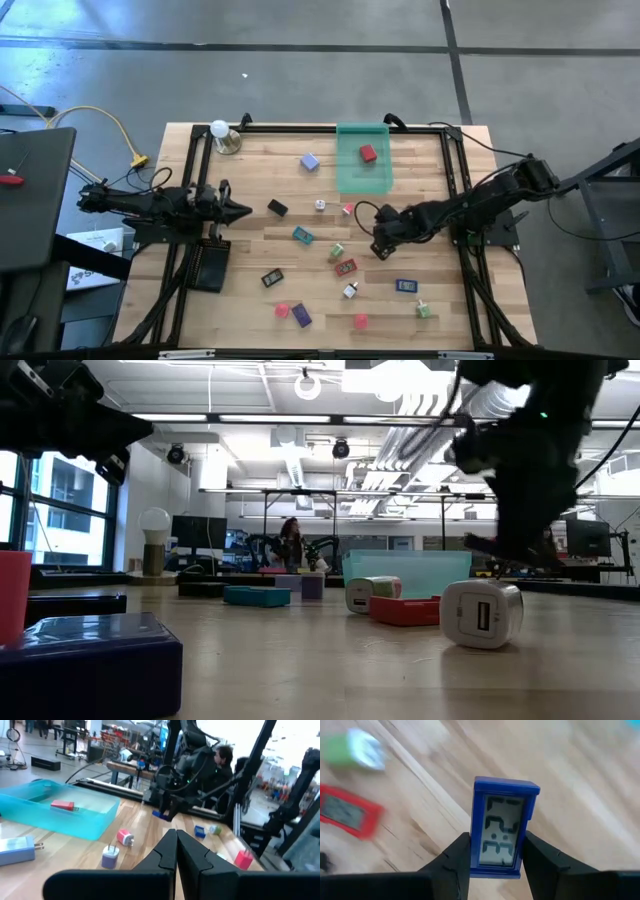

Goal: Pick & Place Office items
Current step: Put the top blue digital timer into the black bin

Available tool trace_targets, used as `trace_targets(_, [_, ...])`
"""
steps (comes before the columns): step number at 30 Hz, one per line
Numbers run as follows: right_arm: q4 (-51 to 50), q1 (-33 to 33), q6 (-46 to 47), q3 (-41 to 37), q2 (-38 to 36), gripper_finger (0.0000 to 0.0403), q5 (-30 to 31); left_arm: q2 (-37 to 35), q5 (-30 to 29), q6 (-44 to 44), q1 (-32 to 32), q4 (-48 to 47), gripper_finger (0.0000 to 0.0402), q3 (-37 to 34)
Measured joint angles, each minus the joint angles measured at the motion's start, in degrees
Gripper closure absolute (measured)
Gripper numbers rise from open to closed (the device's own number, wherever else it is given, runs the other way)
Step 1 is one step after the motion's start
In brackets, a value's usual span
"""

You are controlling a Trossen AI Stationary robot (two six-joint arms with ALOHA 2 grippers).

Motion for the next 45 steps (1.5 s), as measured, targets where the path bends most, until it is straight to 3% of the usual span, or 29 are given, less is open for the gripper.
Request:
trace_targets(7, [11.5, 0.0, -11.1, 1.8, 0.0, 0.0273, 5.3, 0.0, 0.1, -1.3, 0.0, 0.2, 0.04, 0.0])
trace_targets(14, [23.1, -0.2, -22.5, 1.9, -0.1, 0.0273, 7.7, 0.0, 2.2, 2.8, 0.0, 1.2, 0.0385, 0.0])
trace_targets(19, [28.2, -1.5, -28.8, 1.9, -0.1, 0.0273, 7.6, 0.0, 2.2, 3.7, 0.0, 4.5, 0.0332, 0.0])
trace_targets(27, [40.5, -3.7, -40.1, 1.9, -0.1, 0.0273, 4.8, 3.3, 1.4, 4.1, 0.0, 14.3, 0.0212, 0.1])
trace_targets(33, [48.9, -4.2, -47.9, 1.9, -0.1, 0.0273, 1.0, 13.9, -0.6, 2.9, 0.0, 28.6, 0.015, 0.1])
trace_targets(40, [56.8, -4.2, -56.4, 1.9, -0.1, 0.0273, -0.4, 36.9, 0.1, 6.5, 0.0, 49.4, 0.0141, 2.5])
trace_targets(45, [59.2, -4.2, -58.9, 1.9, -0.2, 0.0273, -3.5, 52.5, 0.3, 8.3, 0.0, 53.3, 0.0141, 10.8])
